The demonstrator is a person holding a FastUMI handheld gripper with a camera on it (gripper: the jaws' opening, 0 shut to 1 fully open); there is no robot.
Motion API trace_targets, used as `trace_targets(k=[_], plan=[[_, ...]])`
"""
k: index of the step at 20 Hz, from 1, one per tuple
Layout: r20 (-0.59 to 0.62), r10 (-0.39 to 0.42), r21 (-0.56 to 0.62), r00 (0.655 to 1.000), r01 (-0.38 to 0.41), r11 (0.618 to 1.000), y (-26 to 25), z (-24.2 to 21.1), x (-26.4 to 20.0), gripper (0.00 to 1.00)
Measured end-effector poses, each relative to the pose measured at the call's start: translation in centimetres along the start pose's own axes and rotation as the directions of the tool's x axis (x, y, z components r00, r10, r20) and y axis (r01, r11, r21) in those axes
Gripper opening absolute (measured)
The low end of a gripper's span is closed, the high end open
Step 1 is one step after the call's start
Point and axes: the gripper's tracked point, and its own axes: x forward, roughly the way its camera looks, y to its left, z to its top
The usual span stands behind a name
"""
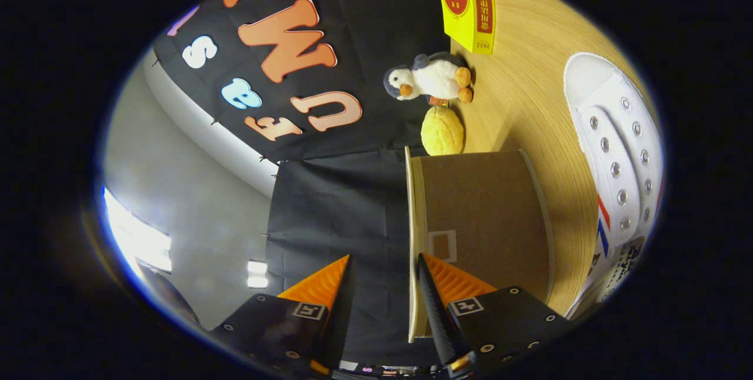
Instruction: Open the storage box then place both shoes into the box .Put the left shoe in first, then the right shoe, with the right side of both shoes facing outward in a uniform manner.
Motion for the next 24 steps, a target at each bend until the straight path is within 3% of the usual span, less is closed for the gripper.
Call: trace_targets(k=[3,4,5,6,7,14,19,22,24], plan=[[-0.077,-0.138,-0.084,0.987,0.132,0.988,-2.4,-2.1,1.2,0.43],[-0.087,-0.172,-0.112,0.981,0.162,0.980,-2.7,-2.4,1.2,0.31],[-0.082,-0.174,-0.125,0.981,0.163,0.979,-2.3,-2.5,1.2,0.24],[-0.065,-0.171,-0.126,0.983,0.162,0.979,-1.6,-2.4,1.1,0.07],[-0.051,-0.176,-0.132,0.983,0.168,0.977,-1.2,-2.1,1.4,0.02],[-0.029,-0.135,-0.194,0.990,0.127,0.973,7.6,-3.8,3.5,0.01],[-0.037,-0.137,-0.266,0.990,0.123,0.956,12.2,-7.6,8.3,0.02],[-0.067,-0.193,-0.370,0.979,0.156,0.916,12.6,-11.1,11.8,0.02],[-0.085,-0.195,-0.376,0.977,0.150,0.915,13.4,-12.9,13.9,0.03]])
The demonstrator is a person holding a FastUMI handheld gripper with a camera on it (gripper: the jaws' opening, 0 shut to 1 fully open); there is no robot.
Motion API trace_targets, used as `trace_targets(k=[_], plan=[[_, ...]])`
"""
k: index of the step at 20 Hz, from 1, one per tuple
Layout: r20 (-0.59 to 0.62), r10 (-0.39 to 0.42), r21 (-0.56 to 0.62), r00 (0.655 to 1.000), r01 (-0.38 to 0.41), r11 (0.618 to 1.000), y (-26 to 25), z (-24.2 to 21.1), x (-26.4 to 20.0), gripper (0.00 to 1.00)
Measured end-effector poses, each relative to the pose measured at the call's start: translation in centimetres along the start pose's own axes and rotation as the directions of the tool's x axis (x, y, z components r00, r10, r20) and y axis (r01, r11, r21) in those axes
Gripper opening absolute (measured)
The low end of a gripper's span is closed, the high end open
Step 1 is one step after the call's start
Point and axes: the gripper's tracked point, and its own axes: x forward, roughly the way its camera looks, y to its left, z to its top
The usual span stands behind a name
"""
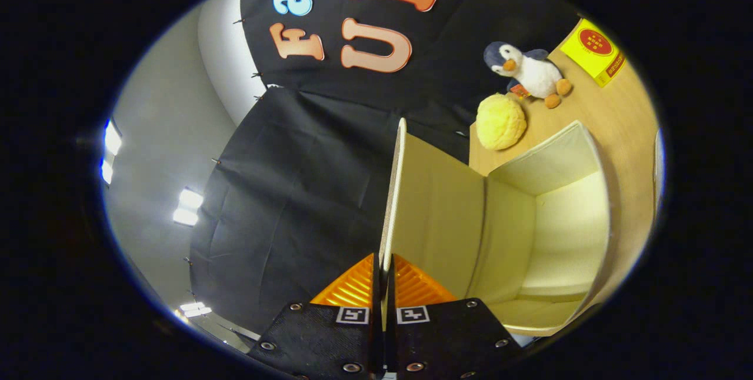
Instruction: Open the storage box then place both shoes into the box .Put the left shoe in first, then the right shoe, with the right side of both shoes facing outward in a uniform manner.
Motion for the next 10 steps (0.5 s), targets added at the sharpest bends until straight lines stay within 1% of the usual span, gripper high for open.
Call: trace_targets(k=[3,5,7,9,10], plan=[[-0.008,-0.021,-0.012,1.000,0.021,1.000,1.5,-1.5,3.7,0.03],[-0.037,-0.030,-0.016,0.999,0.030,0.999,2.2,-3.2,5.8,0.04],[-0.098,-0.048,-0.047,0.994,0.044,0.998,2.7,-5.8,7.2,0.18],[-0.124,-0.106,-0.112,0.987,0.092,0.989,1.9,-7.5,7.9,0.55],[-0.120,-0.131,-0.142,0.984,0.113,0.983,1.4,-7.7,8.1,0.83]])
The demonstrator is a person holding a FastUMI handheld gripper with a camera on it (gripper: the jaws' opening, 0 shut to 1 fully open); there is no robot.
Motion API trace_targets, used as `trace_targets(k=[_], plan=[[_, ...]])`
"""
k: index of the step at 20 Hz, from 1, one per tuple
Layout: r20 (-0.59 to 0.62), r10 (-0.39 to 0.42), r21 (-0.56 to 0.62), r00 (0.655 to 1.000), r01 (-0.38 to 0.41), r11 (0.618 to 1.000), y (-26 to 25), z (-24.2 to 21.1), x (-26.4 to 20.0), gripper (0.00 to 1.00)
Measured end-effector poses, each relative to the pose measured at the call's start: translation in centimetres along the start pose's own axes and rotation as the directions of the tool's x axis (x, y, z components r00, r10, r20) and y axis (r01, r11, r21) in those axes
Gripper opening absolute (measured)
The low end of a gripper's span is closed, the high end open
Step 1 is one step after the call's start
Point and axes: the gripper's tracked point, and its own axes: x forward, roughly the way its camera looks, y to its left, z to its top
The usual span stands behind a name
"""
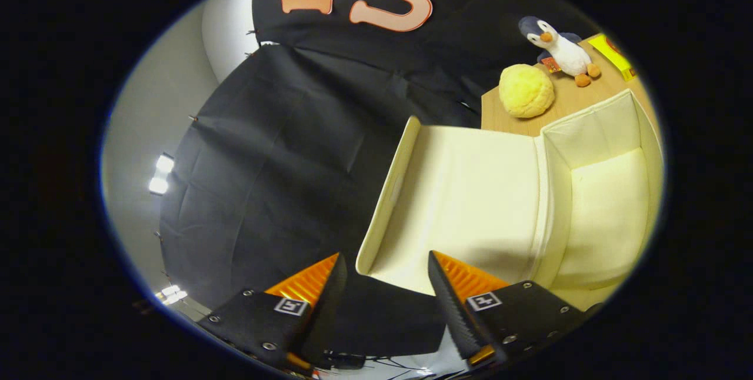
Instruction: Open the storage box then place both shoes into the box .Put the left shoe in first, then the right shoe, with the right side of both shoes facing outward in a uniform manner.
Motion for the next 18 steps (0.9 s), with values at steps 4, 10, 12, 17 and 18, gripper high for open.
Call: trace_targets(k=[4,10,12,17,18], plan=[[0.032,-0.107,-0.082,0.994,0.109,0.991,-2.7,-0.2,-0.9,0.97],[0.215,-0.319,-0.109,0.923,0.347,0.931,-11.5,4.2,-8.1,0.98],[0.274,-0.400,-0.078,0.875,0.435,0.897,-14.6,5.5,-11.6,0.97],[0.380,-0.582,0.020,0.719,0.623,0.782,-22.5,7.3,-21.0,0.98],[0.391,-0.613,0.034,0.687,0.655,0.755,-24.1,7.3,-22.7,0.98]])
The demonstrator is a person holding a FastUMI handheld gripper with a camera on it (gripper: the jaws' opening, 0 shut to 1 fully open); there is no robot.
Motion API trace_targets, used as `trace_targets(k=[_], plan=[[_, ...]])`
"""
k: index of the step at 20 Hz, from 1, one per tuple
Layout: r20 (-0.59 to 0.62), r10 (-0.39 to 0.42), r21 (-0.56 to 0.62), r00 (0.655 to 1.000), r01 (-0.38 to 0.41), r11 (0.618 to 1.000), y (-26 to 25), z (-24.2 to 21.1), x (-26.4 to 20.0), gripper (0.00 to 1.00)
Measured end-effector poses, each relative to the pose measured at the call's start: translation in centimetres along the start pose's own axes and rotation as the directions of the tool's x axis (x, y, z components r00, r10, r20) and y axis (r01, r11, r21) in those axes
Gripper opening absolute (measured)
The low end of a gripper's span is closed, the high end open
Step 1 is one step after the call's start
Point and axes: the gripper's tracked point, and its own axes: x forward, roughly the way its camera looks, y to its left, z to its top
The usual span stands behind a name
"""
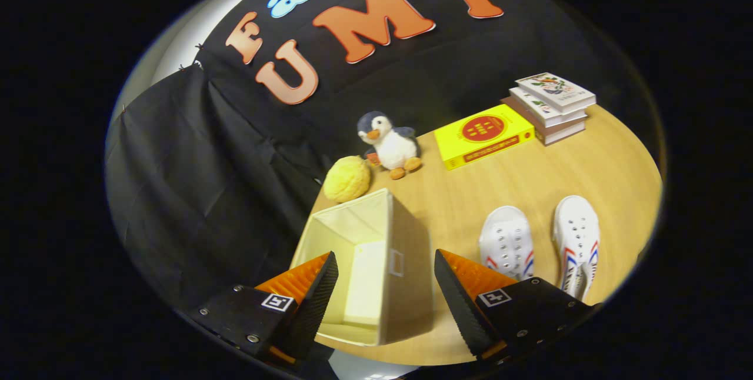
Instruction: Open the storage box then place both shoes into the box .Put the left shoe in first, then the right shoe, with the right side of both shoes facing outward in a uniform manner.
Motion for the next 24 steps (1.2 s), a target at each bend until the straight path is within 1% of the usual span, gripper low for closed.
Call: trace_targets(k=[2,5,7,8,9,10,11,12,13,14,16,17,20,23,24], plan=[[0.004,-0.073,-0.005,0.997,0.073,0.997,-3.8,-0.2,-0.1,0.98],[-0.032,-0.159,-0.033,0.987,0.157,0.987,-8.4,-1.4,0.1,0.97],[-0.066,-0.200,-0.061,0.978,0.196,0.979,-11.1,-2.5,0.7,0.94],[-0.084,-0.219,-0.068,0.972,0.213,0.975,-12.2,-3.1,1.0,0.88],[-0.102,-0.229,-0.076,0.968,0.222,0.972,-13.1,-3.6,0.9,0.84],[-0.123,-0.240,-0.083,0.963,0.231,0.969,-13.9,-4.3,1.2,0.77],[-0.144,-0.249,-0.091,0.958,0.238,0.967,-14.6,-5.0,1.5,0.73],[-0.163,-0.259,-0.099,0.952,0.246,0.964,-15.3,-5.6,2.1,0.67],[-0.181,-0.265,-0.109,0.947,0.249,0.962,-15.7,-6.0,2.5,0.64],[-0.193,-0.271,-0.117,0.943,0.252,0.961,-16.1,-6.4,3.1,0.59],[-0.213,-0.274,-0.132,0.938,0.250,0.959,-16.6,-6.8,4.1,0.54],[-0.220,-0.269,-0.140,0.938,0.243,0.960,-16.6,-7.0,4.7,0.54],[-0.239,-0.291,-0.183,0.926,0.251,0.950,-17.3,-7.5,5.8,0.54],[-0.258,-0.260,-0.154,0.931,0.226,0.962,-16.9,-7.9,6.8,0.54],[-0.268,-0.244,-0.133,0.932,0.215,0.967,-16.7,-8.1,7.0,0.46]])
